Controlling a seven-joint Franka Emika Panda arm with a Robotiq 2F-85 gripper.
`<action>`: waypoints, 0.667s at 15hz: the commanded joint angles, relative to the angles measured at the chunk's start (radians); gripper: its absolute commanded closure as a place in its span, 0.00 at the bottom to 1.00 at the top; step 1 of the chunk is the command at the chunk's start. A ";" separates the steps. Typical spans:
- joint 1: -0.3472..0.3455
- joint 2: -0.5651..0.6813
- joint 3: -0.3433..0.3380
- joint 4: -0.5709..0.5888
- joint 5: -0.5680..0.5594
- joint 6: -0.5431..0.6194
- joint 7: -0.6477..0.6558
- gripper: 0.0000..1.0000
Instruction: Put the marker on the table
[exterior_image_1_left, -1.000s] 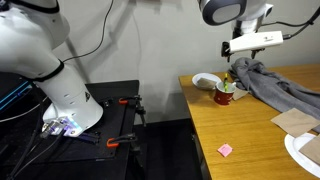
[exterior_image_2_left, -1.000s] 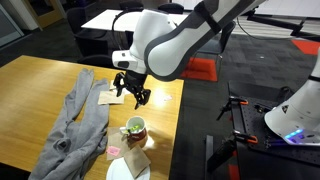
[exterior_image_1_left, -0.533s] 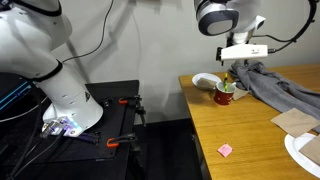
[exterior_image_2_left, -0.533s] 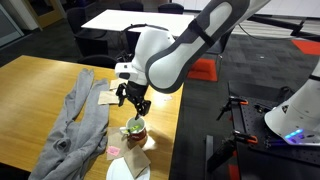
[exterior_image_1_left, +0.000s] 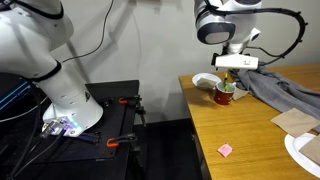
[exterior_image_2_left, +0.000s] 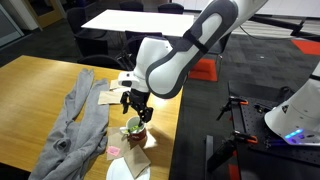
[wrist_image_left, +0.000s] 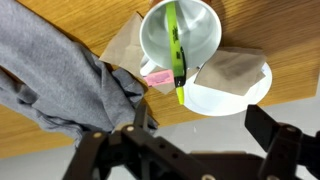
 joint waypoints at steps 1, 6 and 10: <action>-0.020 0.037 0.015 0.034 -0.024 -0.032 0.044 0.00; -0.036 0.093 0.029 0.085 -0.039 -0.051 0.029 0.00; -0.044 0.139 0.041 0.142 -0.061 -0.097 0.015 0.00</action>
